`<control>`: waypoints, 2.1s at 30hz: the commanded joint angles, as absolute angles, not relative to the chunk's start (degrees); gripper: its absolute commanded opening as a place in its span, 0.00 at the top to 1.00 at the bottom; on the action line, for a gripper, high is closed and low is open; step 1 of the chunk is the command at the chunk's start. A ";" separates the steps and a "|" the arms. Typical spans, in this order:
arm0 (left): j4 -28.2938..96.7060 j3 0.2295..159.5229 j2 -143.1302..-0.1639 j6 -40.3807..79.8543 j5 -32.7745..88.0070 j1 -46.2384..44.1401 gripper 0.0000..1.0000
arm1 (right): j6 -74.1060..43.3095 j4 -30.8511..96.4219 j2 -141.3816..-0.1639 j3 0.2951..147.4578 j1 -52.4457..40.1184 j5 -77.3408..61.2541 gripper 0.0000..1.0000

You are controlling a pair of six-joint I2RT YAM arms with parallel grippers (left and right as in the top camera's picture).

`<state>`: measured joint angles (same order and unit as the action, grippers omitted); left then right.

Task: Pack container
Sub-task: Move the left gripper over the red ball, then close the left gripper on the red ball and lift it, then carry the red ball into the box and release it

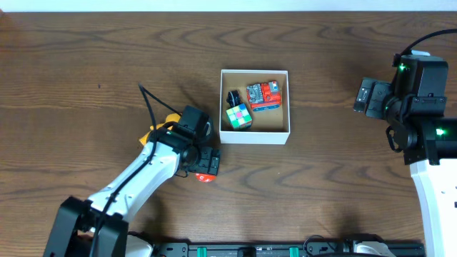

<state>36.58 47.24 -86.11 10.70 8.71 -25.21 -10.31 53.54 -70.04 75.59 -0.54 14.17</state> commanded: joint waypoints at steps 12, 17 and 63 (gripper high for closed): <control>37.89 46.63 -91.18 11.66 8.38 -25.10 0.94 | -11.11 53.63 -70.13 76.18 -0.05 14.74 0.01; 41.47 47.88 -89.56 11.66 8.32 -25.10 0.94 | -11.11 53.63 -70.13 76.18 -0.05 14.74 0.01; 0.93 64.16 -93.41 -8.36 0.54 -29.43 0.94 | -11.11 53.63 -70.13 76.18 -0.05 14.74 0.01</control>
<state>2.28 63.57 -92.23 -4.58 2.59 -29.36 -10.31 53.56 -70.06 75.59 -0.54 14.17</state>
